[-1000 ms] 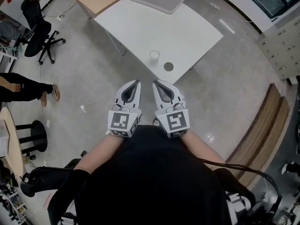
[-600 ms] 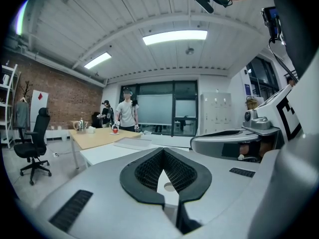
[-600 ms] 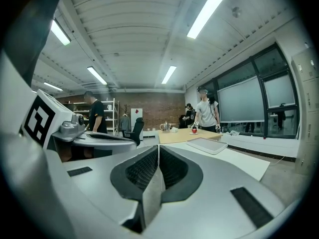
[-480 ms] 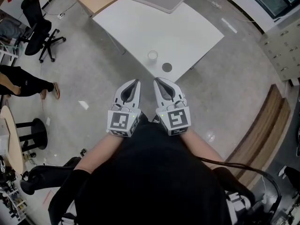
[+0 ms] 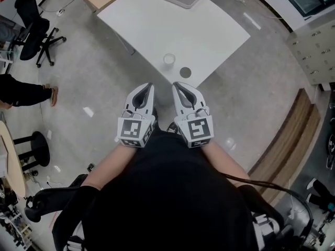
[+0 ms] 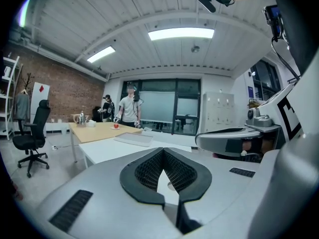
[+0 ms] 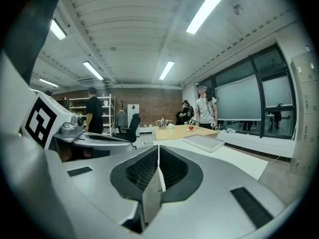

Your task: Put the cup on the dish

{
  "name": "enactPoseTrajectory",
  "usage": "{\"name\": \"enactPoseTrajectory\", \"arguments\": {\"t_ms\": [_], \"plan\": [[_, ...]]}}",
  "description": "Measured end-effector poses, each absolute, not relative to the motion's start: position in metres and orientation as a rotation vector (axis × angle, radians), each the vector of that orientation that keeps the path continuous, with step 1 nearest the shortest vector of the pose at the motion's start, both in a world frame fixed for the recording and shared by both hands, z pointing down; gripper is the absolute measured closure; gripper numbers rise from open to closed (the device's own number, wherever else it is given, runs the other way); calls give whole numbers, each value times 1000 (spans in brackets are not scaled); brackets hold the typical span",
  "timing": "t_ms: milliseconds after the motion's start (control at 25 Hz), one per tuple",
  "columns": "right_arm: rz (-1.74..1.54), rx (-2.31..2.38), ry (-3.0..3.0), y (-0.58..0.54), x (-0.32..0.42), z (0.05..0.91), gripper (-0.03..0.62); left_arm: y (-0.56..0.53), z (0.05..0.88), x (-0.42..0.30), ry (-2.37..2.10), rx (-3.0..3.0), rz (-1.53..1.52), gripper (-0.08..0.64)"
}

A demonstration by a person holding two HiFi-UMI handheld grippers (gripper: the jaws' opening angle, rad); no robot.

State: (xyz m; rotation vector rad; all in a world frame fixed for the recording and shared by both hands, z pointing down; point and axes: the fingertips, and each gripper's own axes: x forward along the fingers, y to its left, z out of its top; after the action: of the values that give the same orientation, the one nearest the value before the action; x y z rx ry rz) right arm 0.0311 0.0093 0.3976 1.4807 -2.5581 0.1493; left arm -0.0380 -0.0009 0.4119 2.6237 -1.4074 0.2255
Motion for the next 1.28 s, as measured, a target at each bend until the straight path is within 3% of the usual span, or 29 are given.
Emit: {"name": "enactPoseTrajectory", "arguments": {"t_ms": [560, 1160, 1280], "plan": [[209, 1559, -2462, -81, 32, 418, 578, -102, 427, -27, -1238, 2688, 269, 552], [336, 1510, -2306, -175, 12, 497, 574, -199, 498, -27, -921, 2683, 408, 551], [350, 1491, -2280, -188, 6, 513, 514, -217, 510, -30, -877, 2683, 425, 551]]}}
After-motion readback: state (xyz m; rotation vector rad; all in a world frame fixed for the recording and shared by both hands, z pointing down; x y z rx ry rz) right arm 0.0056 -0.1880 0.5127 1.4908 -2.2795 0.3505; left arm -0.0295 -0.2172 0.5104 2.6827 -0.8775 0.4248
